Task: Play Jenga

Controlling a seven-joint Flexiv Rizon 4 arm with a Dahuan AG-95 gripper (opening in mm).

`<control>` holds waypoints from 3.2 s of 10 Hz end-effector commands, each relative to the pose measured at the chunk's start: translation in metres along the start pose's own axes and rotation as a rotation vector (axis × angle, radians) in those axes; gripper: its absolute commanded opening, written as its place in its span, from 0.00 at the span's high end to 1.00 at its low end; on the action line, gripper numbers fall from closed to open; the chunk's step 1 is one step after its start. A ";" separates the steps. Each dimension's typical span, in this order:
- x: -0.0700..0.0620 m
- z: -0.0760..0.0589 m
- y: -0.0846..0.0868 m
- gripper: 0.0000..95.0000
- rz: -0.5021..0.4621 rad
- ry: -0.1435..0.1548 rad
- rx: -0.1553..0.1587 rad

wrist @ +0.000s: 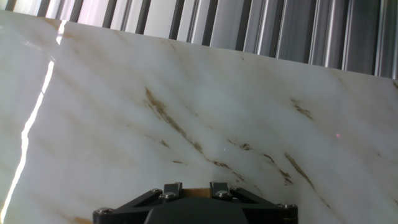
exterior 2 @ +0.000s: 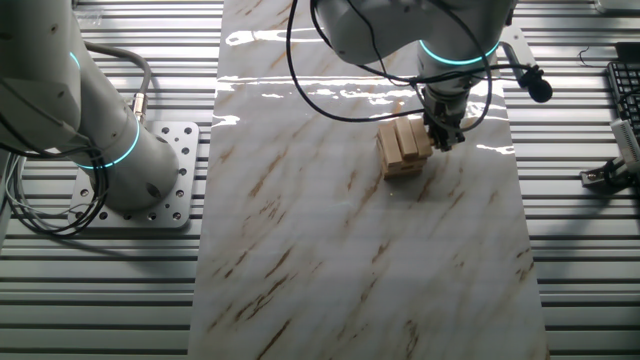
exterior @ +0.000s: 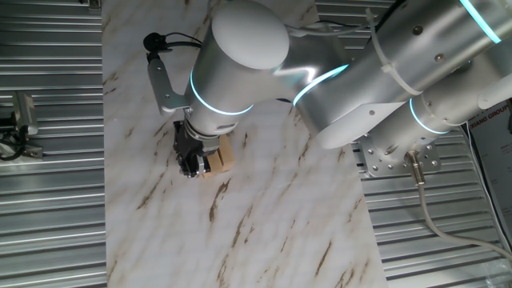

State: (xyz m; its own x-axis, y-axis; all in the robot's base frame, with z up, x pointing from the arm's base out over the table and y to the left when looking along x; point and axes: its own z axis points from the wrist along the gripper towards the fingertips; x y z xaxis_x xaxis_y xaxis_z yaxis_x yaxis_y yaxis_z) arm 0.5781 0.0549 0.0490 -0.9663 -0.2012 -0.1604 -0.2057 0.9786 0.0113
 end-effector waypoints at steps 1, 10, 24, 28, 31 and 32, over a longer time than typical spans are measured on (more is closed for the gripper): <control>0.000 0.000 0.000 1.00 0.002 0.002 0.000; -0.004 0.000 0.000 1.00 0.004 0.003 -0.002; -0.006 0.002 0.000 1.00 0.005 0.002 -0.002; -0.007 0.002 0.000 1.00 0.005 0.001 -0.003; -0.008 0.003 0.000 1.00 0.006 0.001 -0.004; -0.008 0.003 0.000 1.00 0.005 0.001 -0.004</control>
State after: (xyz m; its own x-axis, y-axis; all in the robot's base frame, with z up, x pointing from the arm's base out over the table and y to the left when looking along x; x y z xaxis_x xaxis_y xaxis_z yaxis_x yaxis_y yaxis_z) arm 0.5866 0.0569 0.0472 -0.9676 -0.1956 -0.1599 -0.2006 0.9795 0.0158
